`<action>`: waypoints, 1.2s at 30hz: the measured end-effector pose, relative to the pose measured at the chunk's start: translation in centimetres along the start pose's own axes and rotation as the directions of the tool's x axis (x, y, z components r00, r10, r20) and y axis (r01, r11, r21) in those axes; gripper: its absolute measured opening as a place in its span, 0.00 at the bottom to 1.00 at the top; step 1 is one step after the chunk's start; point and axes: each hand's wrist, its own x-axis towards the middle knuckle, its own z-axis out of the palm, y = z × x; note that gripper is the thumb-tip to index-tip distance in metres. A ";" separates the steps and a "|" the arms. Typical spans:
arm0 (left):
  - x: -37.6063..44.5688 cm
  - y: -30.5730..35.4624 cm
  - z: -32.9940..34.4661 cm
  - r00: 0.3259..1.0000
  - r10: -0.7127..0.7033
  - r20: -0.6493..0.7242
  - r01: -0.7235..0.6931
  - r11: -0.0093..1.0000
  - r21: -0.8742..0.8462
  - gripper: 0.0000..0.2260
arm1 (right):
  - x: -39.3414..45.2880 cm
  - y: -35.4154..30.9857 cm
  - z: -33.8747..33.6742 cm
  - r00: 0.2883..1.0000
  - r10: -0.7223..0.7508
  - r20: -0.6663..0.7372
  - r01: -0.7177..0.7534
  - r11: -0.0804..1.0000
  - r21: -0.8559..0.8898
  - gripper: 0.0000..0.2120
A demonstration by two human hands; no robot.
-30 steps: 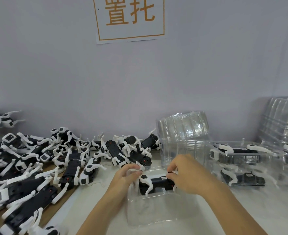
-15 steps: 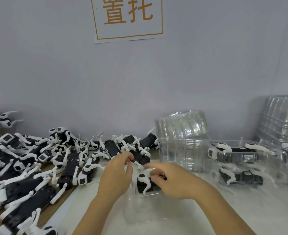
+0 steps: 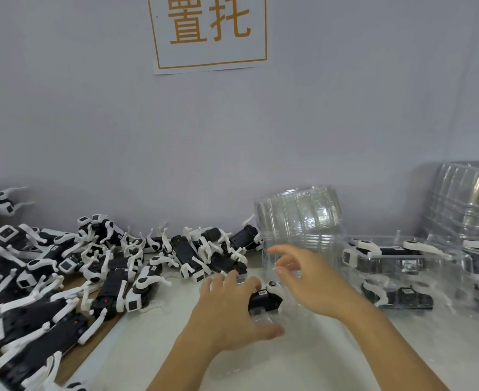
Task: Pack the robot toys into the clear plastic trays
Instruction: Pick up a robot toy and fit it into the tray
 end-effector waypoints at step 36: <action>-1.5 0.4 -6.2 0.923 -0.346 -0.169 -0.263 -0.246 -0.933 0.26 | -0.4 -6.0 -0.8 0.913 -0.104 -0.395 0.307 0.813 0.495 0.11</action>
